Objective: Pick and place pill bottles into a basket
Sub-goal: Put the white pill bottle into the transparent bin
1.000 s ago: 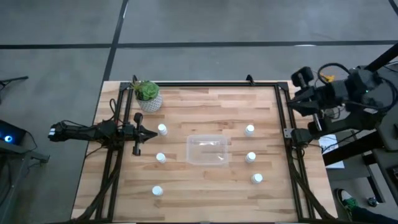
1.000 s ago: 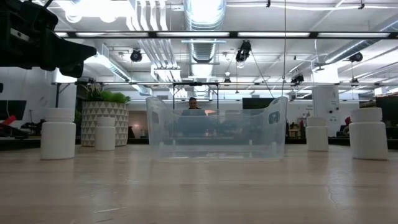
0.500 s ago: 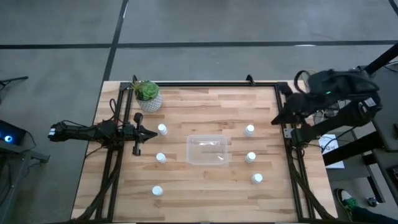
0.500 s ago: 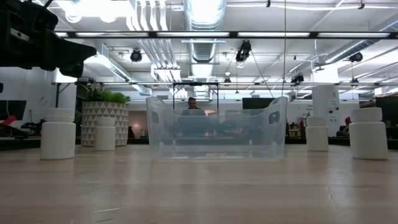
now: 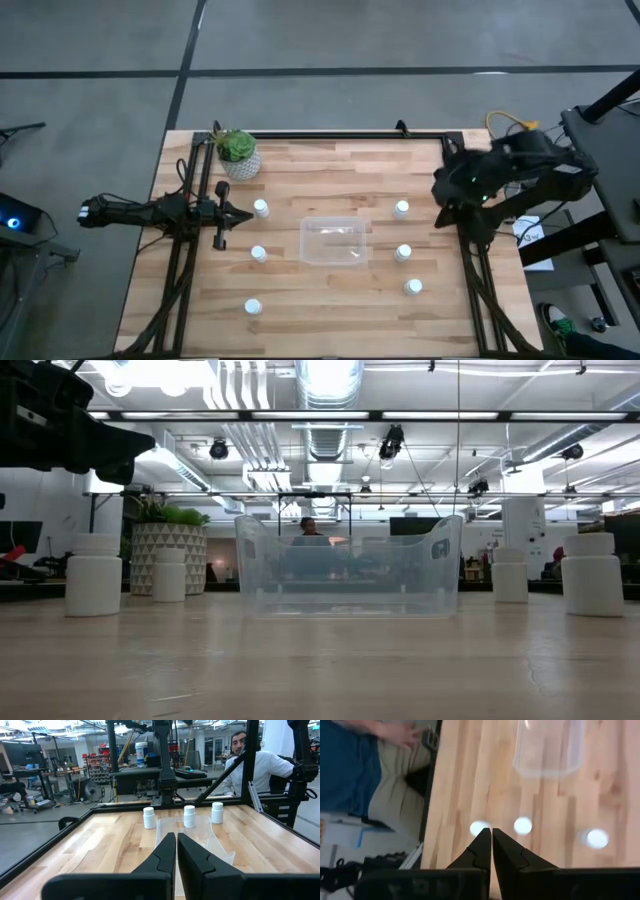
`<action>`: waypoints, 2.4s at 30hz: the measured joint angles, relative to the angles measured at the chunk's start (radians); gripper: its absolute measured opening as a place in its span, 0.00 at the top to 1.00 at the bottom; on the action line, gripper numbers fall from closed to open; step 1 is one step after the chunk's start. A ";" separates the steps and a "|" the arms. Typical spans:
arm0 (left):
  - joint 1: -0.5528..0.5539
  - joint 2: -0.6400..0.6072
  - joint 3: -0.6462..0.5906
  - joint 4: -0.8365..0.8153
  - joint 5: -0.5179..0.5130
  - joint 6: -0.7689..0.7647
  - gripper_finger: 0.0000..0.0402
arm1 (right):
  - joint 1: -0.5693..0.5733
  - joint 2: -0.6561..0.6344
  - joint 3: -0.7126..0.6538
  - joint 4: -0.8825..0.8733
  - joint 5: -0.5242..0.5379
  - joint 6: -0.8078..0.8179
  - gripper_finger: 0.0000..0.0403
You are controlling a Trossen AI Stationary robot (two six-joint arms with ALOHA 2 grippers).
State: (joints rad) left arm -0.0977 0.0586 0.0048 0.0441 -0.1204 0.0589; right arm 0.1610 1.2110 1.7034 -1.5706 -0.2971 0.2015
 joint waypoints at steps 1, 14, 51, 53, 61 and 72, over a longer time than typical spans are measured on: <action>0.000 0.000 0.000 0.000 0.000 0.000 1.00 | 0.017 -0.001 -0.023 0.003 0.000 0.019 0.98; 0.000 0.000 0.000 0.000 0.000 0.000 1.00 | 0.342 0.003 -0.342 0.279 0.043 0.238 0.98; 0.000 0.004 0.000 0.000 0.000 0.000 1.00 | 0.528 0.366 -0.430 0.411 0.240 0.083 0.98; 0.000 0.006 0.000 0.000 0.000 0.000 1.00 | 0.538 0.350 -0.441 0.410 0.276 0.084 0.98; 0.000 0.006 0.000 0.000 0.000 0.000 1.00 | 0.555 0.278 -0.517 0.486 0.319 0.105 0.98; 0.000 0.005 0.000 0.000 0.000 0.000 1.00 | 0.554 0.220 -0.648 0.566 0.320 0.117 0.98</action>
State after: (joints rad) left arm -0.0978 0.0639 0.0048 0.0437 -0.1202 0.0592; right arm 0.7155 1.4313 1.0553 -1.0047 0.0226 0.3181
